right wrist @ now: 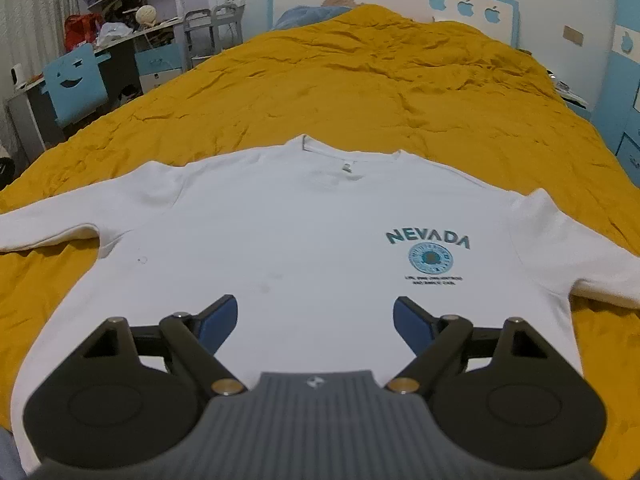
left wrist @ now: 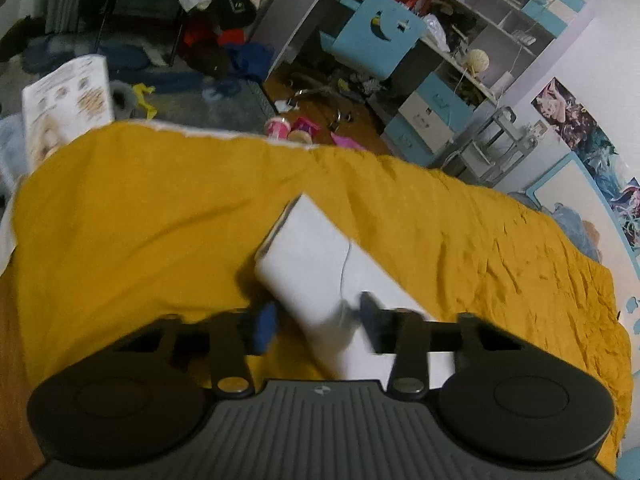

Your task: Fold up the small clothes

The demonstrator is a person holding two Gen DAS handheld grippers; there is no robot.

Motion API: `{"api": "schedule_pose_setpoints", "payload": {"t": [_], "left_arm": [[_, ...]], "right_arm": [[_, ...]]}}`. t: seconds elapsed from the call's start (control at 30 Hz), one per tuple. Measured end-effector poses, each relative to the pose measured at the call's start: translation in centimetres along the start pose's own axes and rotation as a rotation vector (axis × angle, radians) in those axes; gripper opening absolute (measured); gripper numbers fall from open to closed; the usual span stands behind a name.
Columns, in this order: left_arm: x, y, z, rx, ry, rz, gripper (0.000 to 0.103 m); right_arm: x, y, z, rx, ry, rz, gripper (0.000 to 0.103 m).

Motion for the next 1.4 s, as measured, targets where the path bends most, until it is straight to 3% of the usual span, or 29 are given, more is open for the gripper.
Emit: {"api": "schedule_pose_setpoints", "payload": {"t": [0.07,0.1,0.23,0.37,0.53,0.77,0.87,1.03,1.2,1.4], "left_arm": [[-0.3,-0.2,0.0,0.011,0.004,-0.014,0.010],[-0.6,-0.2,-0.4,0.029,0.010,-0.029,0.008],[-1.6,-1.4,-5.0,0.160,0.048,-0.077,0.007],[-4.4,-2.2,-12.7,0.288,0.120,-0.104,0.006],[-9.8,-1.1,-24.6,0.433,0.275,-0.155,0.006],[-17.4,6.5,-39.3,0.615,0.603,-0.161,0.006],[-17.7,10.9,-43.6,0.670,0.688,-0.092,0.006],[-14.9,19.8,-47.2,0.740,0.747,0.073,0.006],[-8.5,30.3,-47.3,0.815,0.715,0.292,0.006],[-2.7,40.9,-44.4,0.906,0.649,0.509,0.006]], "right_arm": [[0.2,-0.3,0.1,-0.006,0.011,-0.004,0.070],[0.2,-0.3,0.1,-0.007,0.020,-0.006,0.069],[0.2,-0.4,-1.1,-0.006,0.065,-0.003,0.055],[0.5,-0.3,-3.5,0.026,0.112,0.016,0.048],[-0.3,-0.1,-7.1,0.083,0.113,-0.012,0.045],[-1.8,-0.2,-12.4,0.143,0.127,-0.058,0.042],[-2.5,-0.1,-14.4,0.170,0.126,-0.083,0.042],[-3.4,0.3,-17.3,0.221,0.125,-0.120,0.042],[-3.0,1.5,-19.9,0.272,0.131,-0.114,0.042],[-2.0,3.1,-22.7,0.315,0.156,-0.081,0.042]]}}
Point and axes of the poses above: each gripper's, at about its wrist camera, not at the fingertips, and x roughly the way its jaws point, z to its left, y to its underside, the point moved 4 cm from there along x, roughly the way its jaws point, and after that the axes turned 2 degrees about z, right-handed, at the moved point
